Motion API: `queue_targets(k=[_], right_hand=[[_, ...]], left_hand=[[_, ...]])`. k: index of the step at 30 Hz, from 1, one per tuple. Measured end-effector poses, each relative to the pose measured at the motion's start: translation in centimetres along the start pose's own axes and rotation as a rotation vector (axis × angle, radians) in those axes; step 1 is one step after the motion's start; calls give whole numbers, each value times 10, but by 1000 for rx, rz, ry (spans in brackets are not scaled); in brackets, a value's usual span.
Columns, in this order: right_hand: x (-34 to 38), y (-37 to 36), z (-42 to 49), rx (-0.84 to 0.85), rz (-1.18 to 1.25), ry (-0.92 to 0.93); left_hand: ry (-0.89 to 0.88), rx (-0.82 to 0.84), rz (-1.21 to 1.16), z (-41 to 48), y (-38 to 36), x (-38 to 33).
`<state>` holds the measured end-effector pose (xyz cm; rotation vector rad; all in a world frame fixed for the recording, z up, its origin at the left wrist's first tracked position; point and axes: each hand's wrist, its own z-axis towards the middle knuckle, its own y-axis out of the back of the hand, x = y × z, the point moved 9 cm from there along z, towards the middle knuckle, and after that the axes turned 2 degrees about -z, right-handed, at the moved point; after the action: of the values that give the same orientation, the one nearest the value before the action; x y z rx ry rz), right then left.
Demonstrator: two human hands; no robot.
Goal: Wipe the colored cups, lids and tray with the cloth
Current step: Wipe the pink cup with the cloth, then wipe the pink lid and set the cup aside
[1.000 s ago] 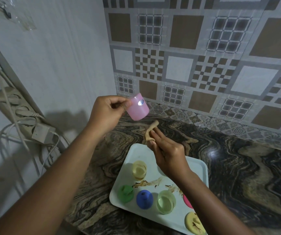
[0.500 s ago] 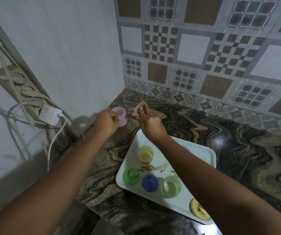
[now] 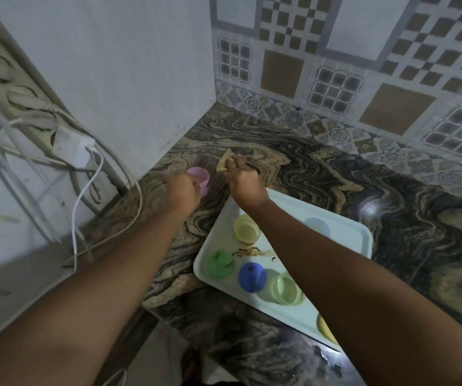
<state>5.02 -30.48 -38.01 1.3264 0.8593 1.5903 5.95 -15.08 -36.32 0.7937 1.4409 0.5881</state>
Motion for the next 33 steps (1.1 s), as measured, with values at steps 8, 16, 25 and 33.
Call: queue_targets(k=[8, 16, 25, 33], right_hand=[[5, 21, -8, -131, 105, -9], [-10, 103, -48, -329, 304, -92], [-56, 194, -172, -457, 316, -210], [-112, 195, -281, -431, 284, -404]], left_hand=[[-34, 21, 32, -1, -2, 9], [-206, -88, -49, -22, 35, -63], [-418, 117, -318, -122, -23, -174], [-494, 463, 14, -201, -130, -200]])
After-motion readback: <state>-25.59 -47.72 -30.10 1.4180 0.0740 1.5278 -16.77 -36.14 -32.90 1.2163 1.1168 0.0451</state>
